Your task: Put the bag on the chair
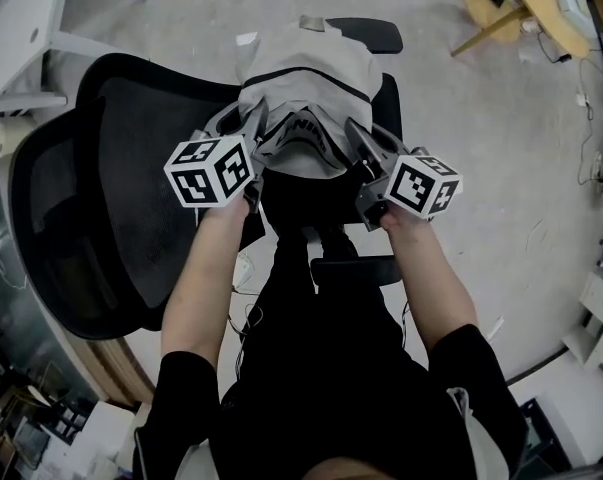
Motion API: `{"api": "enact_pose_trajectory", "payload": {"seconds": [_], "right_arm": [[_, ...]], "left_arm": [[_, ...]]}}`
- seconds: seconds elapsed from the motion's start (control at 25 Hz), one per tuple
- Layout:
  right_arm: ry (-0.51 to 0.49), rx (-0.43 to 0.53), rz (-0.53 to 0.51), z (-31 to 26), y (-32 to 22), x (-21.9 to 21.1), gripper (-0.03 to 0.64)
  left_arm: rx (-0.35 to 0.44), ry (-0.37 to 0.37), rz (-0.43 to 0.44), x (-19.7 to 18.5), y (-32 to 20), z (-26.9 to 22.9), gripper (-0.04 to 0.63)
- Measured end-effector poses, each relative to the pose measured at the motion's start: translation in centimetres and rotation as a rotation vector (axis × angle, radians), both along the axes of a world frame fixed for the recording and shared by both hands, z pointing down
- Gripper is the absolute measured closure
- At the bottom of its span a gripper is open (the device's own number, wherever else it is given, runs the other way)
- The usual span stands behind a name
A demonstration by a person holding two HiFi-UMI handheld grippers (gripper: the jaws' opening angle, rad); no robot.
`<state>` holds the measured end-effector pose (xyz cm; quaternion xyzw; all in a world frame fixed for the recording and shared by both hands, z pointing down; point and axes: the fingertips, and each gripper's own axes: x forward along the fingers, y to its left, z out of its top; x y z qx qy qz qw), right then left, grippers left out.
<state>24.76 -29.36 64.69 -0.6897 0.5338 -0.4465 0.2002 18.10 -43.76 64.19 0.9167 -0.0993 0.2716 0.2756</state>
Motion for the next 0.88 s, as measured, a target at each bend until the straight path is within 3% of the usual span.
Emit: {"api": "enact_pose_trajectory", "payload": {"seconds": [0.24,0.36,0.6,0.76,0.88], "right_arm": [[-0.029,-0.031,-0.044,2.5,0.7,-0.7,0.575],[-0.005,-0.051,-0.076,2.8,1.8,-1.9,0.560],[0.032,-0.109,-0.165,3.1,4.8,-5.1,0.511],[0.038,-0.119,-0.202,2.5,6.4,-7.1,0.479],[0.047,-0.113,-0.219,1.5,7.3,-8.1,0.471]], "left_arm": [[0.002,-0.047,0.009,-1.5,0.0,2.8,0.521],[0.040,-0.091,0.037,-3.0,0.5,3.2,0.477],[0.128,-0.185,0.113,-6.7,3.4,2.8,0.451],[0.133,-0.223,0.092,-9.3,4.7,2.7,0.442],[0.125,-0.205,0.060,-11.1,5.8,1.9,0.442]]}}
